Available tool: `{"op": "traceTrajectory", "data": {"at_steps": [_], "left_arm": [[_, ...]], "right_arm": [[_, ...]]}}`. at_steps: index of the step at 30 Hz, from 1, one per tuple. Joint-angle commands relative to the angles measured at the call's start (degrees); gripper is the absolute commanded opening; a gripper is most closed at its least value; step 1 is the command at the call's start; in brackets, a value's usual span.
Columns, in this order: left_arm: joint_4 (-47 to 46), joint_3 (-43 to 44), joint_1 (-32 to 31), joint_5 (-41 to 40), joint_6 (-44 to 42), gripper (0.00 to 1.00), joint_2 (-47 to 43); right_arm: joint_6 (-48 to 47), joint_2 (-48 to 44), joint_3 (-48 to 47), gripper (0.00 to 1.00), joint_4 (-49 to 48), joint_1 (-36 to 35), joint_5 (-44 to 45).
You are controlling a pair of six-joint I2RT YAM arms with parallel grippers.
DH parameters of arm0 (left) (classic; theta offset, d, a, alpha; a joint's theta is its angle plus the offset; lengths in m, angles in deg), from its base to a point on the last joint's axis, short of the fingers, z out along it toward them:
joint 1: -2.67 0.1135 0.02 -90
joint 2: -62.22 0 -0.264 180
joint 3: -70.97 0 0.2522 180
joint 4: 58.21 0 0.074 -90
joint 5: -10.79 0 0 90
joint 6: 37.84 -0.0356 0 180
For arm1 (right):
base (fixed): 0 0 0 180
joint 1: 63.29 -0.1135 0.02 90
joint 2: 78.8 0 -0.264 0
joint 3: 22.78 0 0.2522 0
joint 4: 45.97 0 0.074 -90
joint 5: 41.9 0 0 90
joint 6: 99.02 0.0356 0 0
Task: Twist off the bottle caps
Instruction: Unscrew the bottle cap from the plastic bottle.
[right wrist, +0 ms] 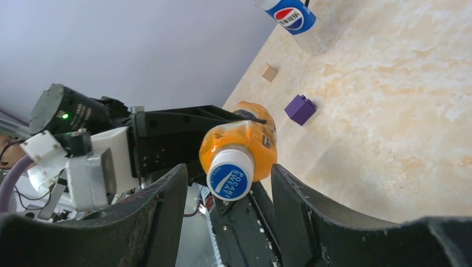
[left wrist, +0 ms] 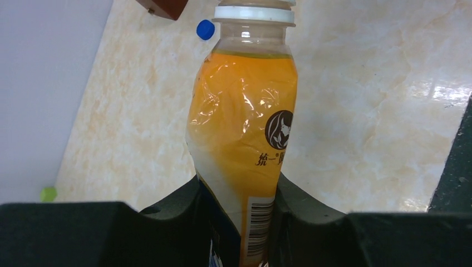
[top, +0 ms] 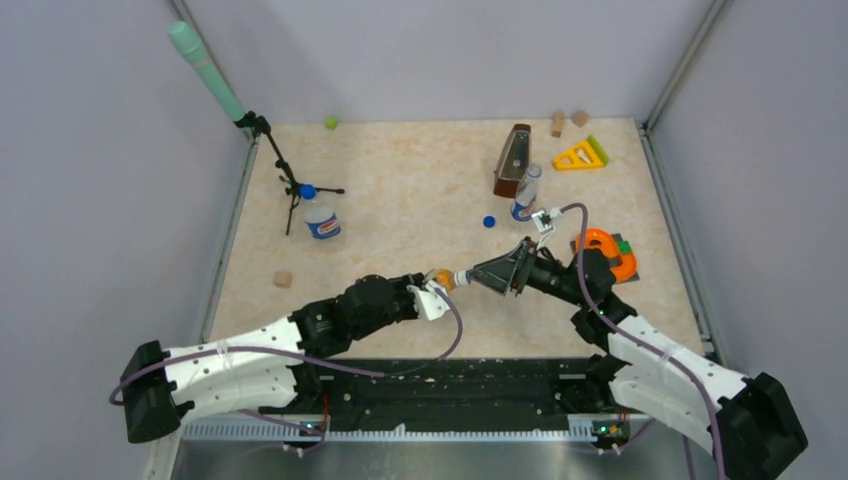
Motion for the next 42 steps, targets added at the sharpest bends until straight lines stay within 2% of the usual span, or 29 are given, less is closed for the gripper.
{"op": "traceTrajectory", "data": {"at_steps": [1, 4, 7, 14, 21, 22, 24, 29, 34, 36, 42], "left_arm": [[-6.9, 0.9, -1.7, -6.0, -2.9, 0.0, 0.6], [-7.4, 0.8, -2.3, -6.2, -3.4, 0.0, 0.8], [-7.5, 0.6, -2.6, -5.8, -3.6, 0.0, 1.0], [-7.3, 0.3, -2.7, -5.1, -4.0, 0.0, 1.2], [-6.9, 0.5, -2.7, -2.9, -4.1, 0.0, 1.9], [-6.7, 0.6, -2.7, -2.6, -4.1, 0.0, 2.1], [-6.3, 0.8, -2.7, -2.4, -4.1, 0.0, 2.3], [-5.4, 1.5, -2.7, -2.9, -1.8, 0.0, 2.3], [-2.7, 2.2, -2.7, -1.9, 1.6, 0.0, 1.6], [0.6, 3.7, -2.2, 1.1, 4.0, 0.0, 1.4], [6.2, 7.5, 4.4, 20.1, 9.0, 0.0, 2.0]], "right_arm": [[1.8, 1.8, -3.3, 0.56, -0.2, -0.4, 0.2], [2.3, 3.2, -3.1, 0.56, -1.5, -0.4, -0.7], [3.1, 4.0, -2.4, 0.5, -3.7, -0.5, -0.7], [3.6, 4.4, -2.3, 0.51, -5.0, -0.4, -1.6], [3.2, 4.7, -2.2, 0.43, -5.3, -0.4, -2.0], [3.1, 4.8, -2.2, 0.4, -5.3, -0.4, -2.1], [2.7, 5.0, -2.2, 0.24, -5.6, -0.4, -2.7], [0.6, 5.2, -2.3, 0.15, -4.4, -0.4, -4.1], [-4.7, 4.9, -2.8, 0.01, -2.8, -0.6, -7.6], [-7.6, 4.4, -2.8, 0.0, -1.1, -0.8, -8.3], [-13.0, 3.3, -2.5, 0.0, 0.5, -1.0, -11.3]]}}
